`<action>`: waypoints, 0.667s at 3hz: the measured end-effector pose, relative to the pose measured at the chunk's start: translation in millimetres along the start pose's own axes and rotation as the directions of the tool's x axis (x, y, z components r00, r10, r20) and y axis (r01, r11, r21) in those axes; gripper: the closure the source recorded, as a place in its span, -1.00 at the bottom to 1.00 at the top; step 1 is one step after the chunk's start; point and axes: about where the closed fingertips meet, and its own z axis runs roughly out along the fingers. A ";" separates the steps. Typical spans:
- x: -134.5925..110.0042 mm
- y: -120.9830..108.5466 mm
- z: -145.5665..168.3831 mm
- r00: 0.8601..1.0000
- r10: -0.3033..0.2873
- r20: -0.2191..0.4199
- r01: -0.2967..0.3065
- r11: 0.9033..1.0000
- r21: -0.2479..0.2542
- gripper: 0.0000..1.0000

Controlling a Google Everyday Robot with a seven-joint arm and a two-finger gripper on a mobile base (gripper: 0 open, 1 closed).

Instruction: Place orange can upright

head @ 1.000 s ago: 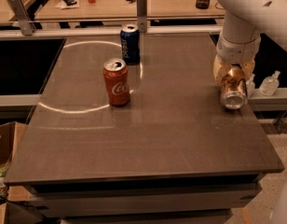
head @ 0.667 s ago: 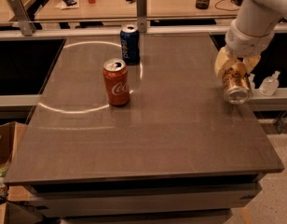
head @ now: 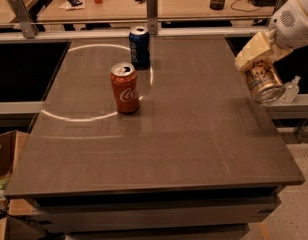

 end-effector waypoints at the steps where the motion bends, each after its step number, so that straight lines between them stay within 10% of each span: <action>1: -0.5 17.0 -11.2 0.986 -0.114 0.124 0.138 0.967 -0.213 1.00; 2: -2.7 49.1 -28.6 0.940 -0.178 0.293 0.293 0.859 -0.420 1.00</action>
Offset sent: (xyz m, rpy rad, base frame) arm -0.0705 0.0538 0.0977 0.8314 -0.3288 0.5890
